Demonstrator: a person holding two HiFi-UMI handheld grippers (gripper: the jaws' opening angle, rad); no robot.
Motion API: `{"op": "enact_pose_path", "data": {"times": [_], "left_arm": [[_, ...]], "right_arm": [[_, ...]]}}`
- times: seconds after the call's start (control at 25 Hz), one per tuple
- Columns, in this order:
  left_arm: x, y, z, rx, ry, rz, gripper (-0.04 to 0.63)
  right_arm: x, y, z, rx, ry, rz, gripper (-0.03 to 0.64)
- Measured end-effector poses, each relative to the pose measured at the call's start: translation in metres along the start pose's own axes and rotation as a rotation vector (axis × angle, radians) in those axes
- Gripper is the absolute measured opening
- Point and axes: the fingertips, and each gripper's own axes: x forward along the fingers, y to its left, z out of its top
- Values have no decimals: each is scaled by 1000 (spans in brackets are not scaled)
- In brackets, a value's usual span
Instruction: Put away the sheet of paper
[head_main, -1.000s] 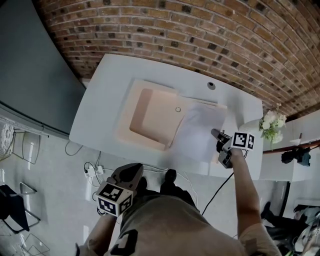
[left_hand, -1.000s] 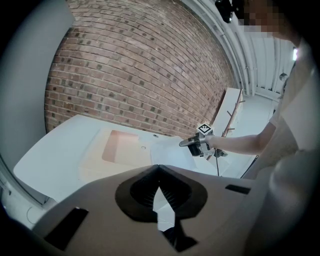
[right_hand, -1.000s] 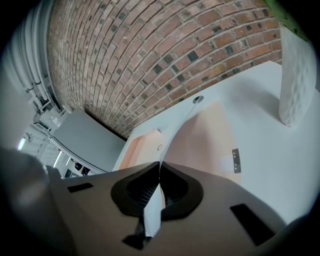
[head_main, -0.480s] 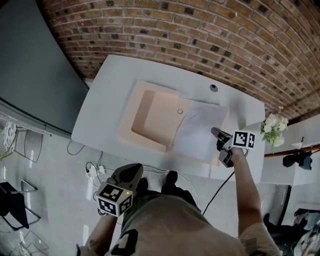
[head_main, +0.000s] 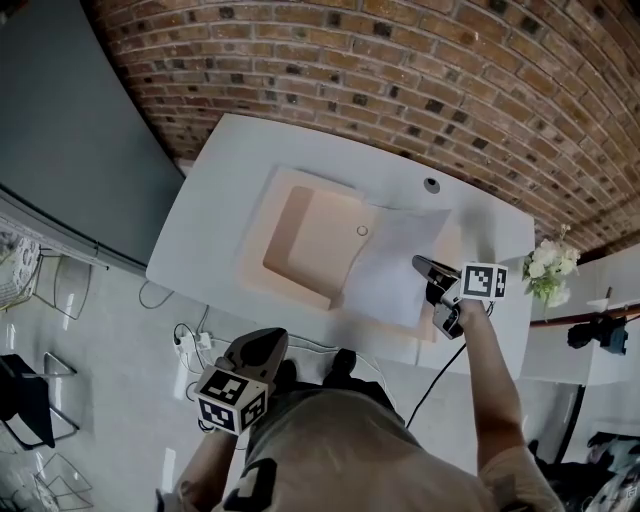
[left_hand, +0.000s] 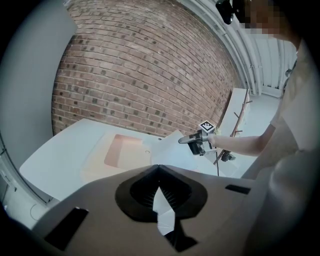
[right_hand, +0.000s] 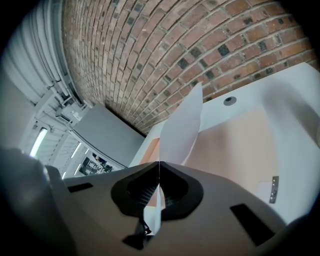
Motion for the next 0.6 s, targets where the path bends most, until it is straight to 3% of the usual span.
{"op": "enact_pose_path", "data": {"times": [0.6], "left_arm": [[3,-3,2,-26,-20,47,14]], "right_arm": [[21,57,16,-60,53,258,23]]}}
